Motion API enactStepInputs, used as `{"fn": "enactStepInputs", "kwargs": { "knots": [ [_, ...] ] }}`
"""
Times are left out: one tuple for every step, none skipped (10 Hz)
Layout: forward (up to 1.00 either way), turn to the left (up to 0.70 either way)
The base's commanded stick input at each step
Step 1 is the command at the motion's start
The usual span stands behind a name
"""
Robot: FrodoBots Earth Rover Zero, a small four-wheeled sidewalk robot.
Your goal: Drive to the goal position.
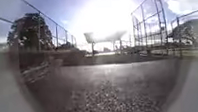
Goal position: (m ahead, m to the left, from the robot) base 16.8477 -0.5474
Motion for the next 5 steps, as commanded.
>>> {"fn": "enactStepInputs", "kwargs": {
  "knots": [
    [0.70,0.00],
    [0.70,0.00],
    [0.70,0.00],
    [0.70,0.00],
    [0.70,0.00]
  ]
}}
